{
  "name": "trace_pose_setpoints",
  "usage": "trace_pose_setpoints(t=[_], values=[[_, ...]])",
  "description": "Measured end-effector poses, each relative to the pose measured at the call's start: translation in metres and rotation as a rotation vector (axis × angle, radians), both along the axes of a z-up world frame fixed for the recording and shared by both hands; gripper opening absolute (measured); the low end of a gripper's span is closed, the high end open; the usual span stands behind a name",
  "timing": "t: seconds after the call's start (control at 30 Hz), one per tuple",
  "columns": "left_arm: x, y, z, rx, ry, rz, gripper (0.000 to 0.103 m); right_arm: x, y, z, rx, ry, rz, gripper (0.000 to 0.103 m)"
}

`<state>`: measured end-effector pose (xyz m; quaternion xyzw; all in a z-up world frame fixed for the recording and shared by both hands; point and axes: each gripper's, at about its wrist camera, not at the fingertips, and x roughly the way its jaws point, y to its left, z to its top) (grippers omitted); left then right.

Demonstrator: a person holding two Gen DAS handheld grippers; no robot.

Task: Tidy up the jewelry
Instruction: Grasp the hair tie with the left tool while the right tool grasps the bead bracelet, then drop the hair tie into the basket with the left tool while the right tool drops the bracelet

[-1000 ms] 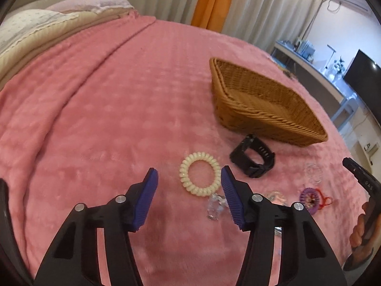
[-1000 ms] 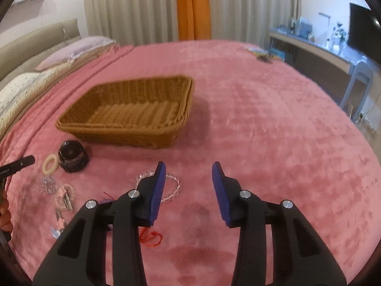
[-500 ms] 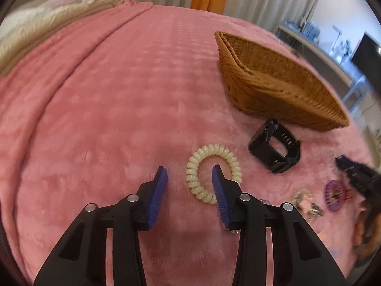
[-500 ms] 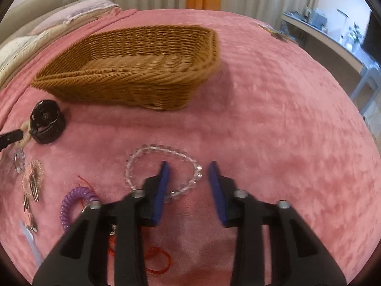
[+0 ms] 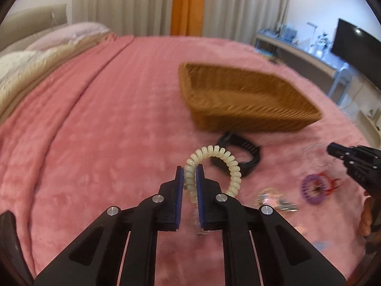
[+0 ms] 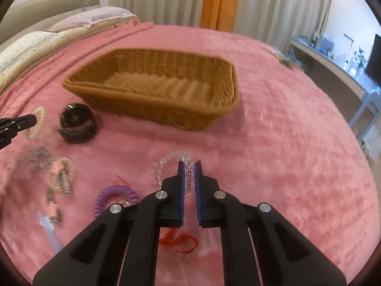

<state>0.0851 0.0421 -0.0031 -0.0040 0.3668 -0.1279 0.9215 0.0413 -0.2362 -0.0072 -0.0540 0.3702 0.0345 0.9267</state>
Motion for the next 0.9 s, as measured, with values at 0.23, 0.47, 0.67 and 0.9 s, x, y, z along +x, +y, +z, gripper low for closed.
trace_pose_setpoints(t=[0.23, 0.47, 0.67, 0.9], values=[[-0.017, -0.023, 0.061, -0.021, -0.120, -0.054, 0.009, -0.017, 0.013, 0.052, -0.016, -0.091, 0.032, 0.006], [0.024, -0.050, 0.094, -0.016, -0.152, -0.056, 0.009, 0.012, 0.018, 0.101, 0.004, -0.164, 0.051, 0.006], [0.082, -0.075, 0.073, 0.025, -0.102, -0.060, 0.009, 0.074, 0.024, 0.095, 0.059, -0.118, 0.065, 0.006], [0.130, -0.090, 0.027, 0.076, -0.022, -0.060, 0.009, 0.133, 0.024, 0.047, 0.098, -0.004, 0.060, 0.006]])
